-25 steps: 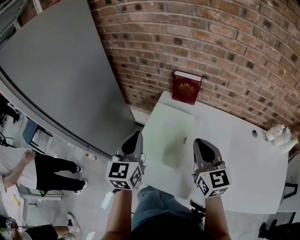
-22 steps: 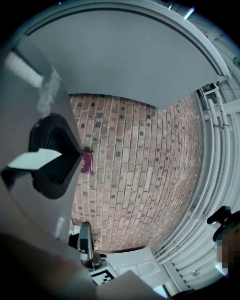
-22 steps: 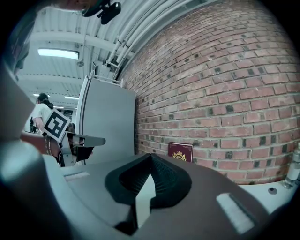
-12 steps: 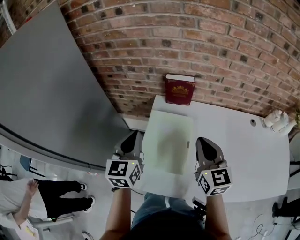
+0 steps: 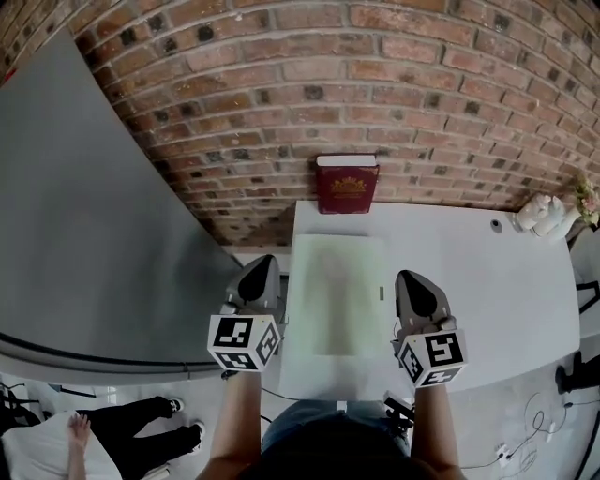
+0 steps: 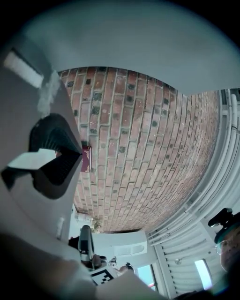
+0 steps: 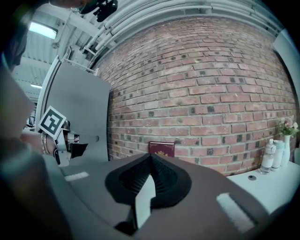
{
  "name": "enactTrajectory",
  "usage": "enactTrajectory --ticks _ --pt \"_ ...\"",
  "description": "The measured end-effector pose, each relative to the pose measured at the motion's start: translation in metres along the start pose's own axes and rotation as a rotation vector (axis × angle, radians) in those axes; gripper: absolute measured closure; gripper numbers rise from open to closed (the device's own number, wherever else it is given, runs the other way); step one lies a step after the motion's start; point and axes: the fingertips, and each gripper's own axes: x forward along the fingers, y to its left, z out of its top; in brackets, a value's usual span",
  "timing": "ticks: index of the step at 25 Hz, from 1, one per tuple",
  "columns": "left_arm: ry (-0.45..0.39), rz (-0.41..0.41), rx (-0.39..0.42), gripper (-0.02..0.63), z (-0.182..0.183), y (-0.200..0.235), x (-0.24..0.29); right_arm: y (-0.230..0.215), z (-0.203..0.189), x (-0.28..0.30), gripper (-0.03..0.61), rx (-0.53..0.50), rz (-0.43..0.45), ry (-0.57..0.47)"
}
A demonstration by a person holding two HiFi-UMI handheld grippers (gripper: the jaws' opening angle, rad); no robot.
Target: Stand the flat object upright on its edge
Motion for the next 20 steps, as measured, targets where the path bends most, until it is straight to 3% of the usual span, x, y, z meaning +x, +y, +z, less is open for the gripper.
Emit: enactTrajectory --ticks 9,11,15,17,20 --pt "0.004 -0.106 -0.05 0.615 -0.004 0.018 0.015 -0.004 0.003 0.006 0.566 0.117 -0.098 -0.011" --pt "0.021 -0.143 -0.048 0.505 -0.007 0.017 0.017 -0.002 0.004 0.009 0.486 0.12 -0.104 -0.013" --pt "0.046 -0.189 -0.068 0.368 -0.01 0.015 0.021 0.005 0.004 0.014 0.349 0.115 -0.088 -0.01" --pt "0.067 -0.214 -0.122 0.333 -0.011 0.012 0.022 0.009 0.003 0.016 0.319 0.101 -0.067 0.008" --pt "0.135 -0.246 -0.195 0.333 -0.02 0.008 0.024 0.014 -0.001 0.019 0.307 0.056 -0.032 0.053"
